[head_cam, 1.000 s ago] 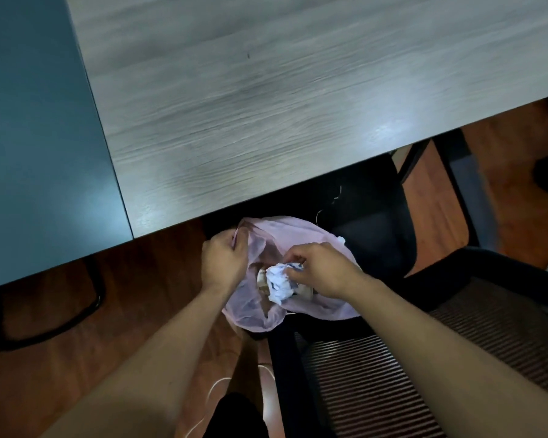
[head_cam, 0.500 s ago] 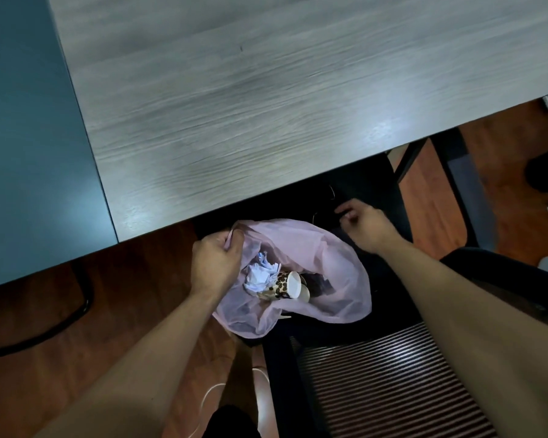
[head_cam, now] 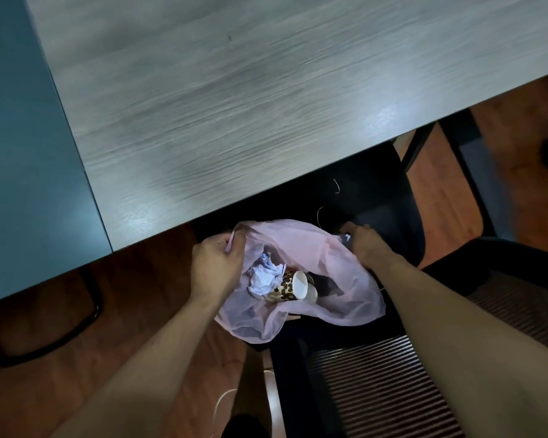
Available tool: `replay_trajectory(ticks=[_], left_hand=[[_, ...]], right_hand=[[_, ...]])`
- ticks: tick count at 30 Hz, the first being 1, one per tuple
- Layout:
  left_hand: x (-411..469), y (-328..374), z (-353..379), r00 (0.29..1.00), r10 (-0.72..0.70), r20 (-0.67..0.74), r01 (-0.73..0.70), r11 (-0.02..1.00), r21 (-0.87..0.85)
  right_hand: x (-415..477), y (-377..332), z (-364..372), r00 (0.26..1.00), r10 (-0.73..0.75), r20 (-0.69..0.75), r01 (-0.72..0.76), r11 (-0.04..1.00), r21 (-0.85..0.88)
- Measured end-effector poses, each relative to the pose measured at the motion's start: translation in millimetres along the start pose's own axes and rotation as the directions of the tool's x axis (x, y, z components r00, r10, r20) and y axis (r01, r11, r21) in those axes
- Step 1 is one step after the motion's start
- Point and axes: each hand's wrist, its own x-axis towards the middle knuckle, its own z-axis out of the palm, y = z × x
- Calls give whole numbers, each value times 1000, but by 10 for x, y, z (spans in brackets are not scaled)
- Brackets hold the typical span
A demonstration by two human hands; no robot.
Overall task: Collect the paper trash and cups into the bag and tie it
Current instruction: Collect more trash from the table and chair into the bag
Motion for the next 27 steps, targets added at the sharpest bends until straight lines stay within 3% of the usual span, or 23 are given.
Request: replay_trajectory(ticks=[7, 9, 12, 19, 22, 27], left_hand=[[-14, 11, -142, 977, -5, 211, 4, 1000, 6], [-96, 104, -254, 970, -8, 244, 9, 1000, -3], [-262, 303, -436, 956, -25, 291, 39, 998, -41], [-720, 979, -827, 926, 18, 377, 35, 990, -135], [-862, 1331, -1043, 902, 84, 425, -26, 990, -139], [-1018, 1914, -1590, 861, 151, 485, -47, 975, -219]], right_hand=[[-733, 150, -605, 959, 137, -250, -55, 950, 307], [-1085, 163, -731, 951, 162, -264, -24, 889, 457], [-1647, 25, -870, 971, 68, -229, 79, 813, 577], [-2678, -648, -806, 984, -148, -94, 175, 868, 464], [-2913, -835, -716, 977, -172, -123, 205, 910, 360], [-3331, -1070, -767, 969, -163, -186, 231, 863, 448]])
